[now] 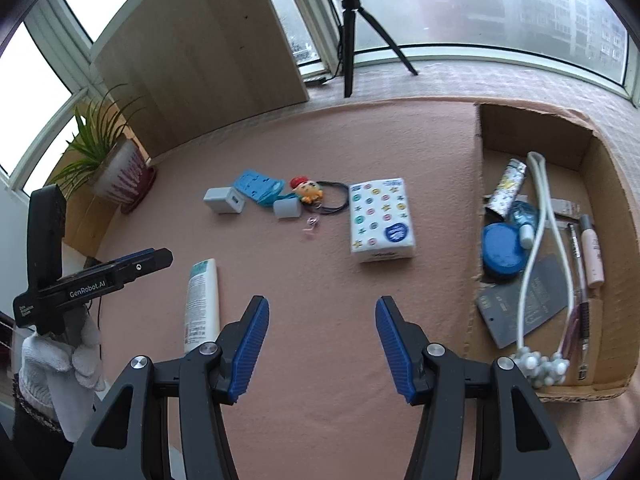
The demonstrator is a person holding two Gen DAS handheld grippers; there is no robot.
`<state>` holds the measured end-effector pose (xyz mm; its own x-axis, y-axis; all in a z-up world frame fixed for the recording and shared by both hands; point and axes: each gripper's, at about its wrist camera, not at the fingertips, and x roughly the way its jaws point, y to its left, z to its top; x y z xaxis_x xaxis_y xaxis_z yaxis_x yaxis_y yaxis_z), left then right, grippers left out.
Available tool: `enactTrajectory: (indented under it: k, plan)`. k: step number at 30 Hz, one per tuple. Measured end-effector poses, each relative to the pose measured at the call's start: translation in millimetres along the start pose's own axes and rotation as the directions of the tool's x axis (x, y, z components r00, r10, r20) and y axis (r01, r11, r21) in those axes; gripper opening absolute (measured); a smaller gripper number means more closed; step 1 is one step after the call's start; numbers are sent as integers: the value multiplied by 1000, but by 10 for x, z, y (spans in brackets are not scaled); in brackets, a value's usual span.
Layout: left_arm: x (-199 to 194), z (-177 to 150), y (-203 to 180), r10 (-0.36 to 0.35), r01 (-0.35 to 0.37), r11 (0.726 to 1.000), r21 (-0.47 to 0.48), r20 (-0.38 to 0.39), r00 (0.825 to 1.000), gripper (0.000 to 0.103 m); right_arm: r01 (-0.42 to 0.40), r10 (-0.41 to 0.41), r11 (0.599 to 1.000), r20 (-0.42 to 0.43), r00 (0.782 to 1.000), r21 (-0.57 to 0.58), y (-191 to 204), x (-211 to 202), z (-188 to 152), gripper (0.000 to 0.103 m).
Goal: Organize objects
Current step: 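Grasp the white-and-blue lotion tube with the right gripper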
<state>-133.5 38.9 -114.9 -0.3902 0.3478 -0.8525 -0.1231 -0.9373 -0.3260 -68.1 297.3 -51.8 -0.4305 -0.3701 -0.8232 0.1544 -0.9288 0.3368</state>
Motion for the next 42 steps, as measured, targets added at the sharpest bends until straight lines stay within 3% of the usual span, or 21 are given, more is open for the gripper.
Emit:
enactTrajectory:
  k: [8,21,35,42]
  plan:
    - [95,-410,60,-112,111,994,-25,-80,990,63,-108,106,994,-115,988,-6,316,382,-85,52]
    - [326,-561,-187,-203,210,977,25,-166,965,65,-204,198,979,-306,931,12,575,1013,-84,52]
    - [379,-515,-213,-218,231,971,54,-183,959,65,-237,219,971,-350,911,-10,694,1171,-106,51]
    - [359,-528,-233,-215,230,971,70,-174,961,64,-265,251,964,-357,900,9,723,1199,-109,37]
